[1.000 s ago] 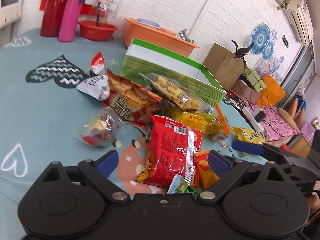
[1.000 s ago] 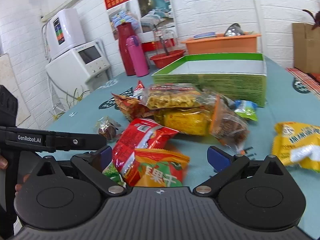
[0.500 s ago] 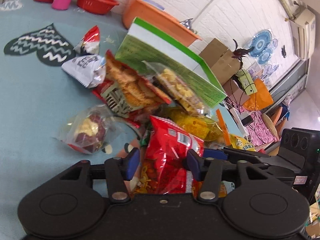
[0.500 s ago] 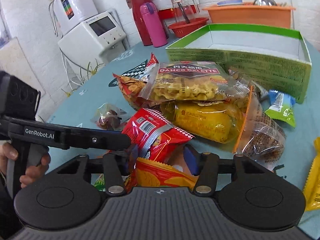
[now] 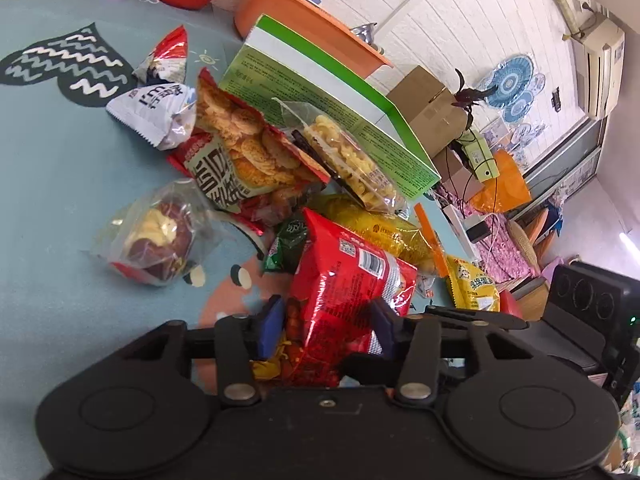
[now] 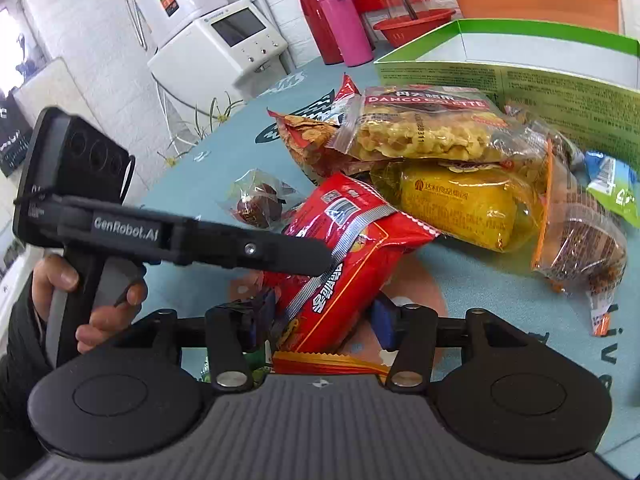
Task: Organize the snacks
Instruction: 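Grasp the red wafer packet with the right tool and lift it, then carry the red wafer packet into the green box and open the right tool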
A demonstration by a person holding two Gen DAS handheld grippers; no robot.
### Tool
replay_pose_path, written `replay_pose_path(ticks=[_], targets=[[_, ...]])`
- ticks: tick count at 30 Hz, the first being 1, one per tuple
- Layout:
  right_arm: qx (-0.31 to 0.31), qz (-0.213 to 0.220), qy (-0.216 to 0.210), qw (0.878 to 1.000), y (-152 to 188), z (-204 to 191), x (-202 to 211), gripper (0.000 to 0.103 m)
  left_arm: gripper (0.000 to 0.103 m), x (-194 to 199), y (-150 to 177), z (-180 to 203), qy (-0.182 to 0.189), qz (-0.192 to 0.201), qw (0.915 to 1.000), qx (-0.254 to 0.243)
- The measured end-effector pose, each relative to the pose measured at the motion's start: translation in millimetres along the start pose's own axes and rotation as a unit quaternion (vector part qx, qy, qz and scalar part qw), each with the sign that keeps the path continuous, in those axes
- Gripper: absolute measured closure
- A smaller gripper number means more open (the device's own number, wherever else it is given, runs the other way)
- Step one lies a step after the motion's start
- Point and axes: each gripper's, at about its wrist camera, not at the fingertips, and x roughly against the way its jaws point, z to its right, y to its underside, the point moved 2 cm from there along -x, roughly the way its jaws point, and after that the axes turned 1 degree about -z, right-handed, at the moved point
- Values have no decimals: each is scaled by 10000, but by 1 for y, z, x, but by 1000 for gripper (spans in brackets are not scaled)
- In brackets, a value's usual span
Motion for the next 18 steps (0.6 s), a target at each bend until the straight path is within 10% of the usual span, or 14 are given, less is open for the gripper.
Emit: replay_pose_path(ticks=[9, 18], targets=[[554, 1011, 273, 9930, -24, -24, 56, 32, 47, 38, -28, 63, 255, 881, 9930, -743], [851, 1858, 1065, 9731, -85, 3, 67, 39, 50, -10, -105, 87, 333, 1157, 9870, -1067]])
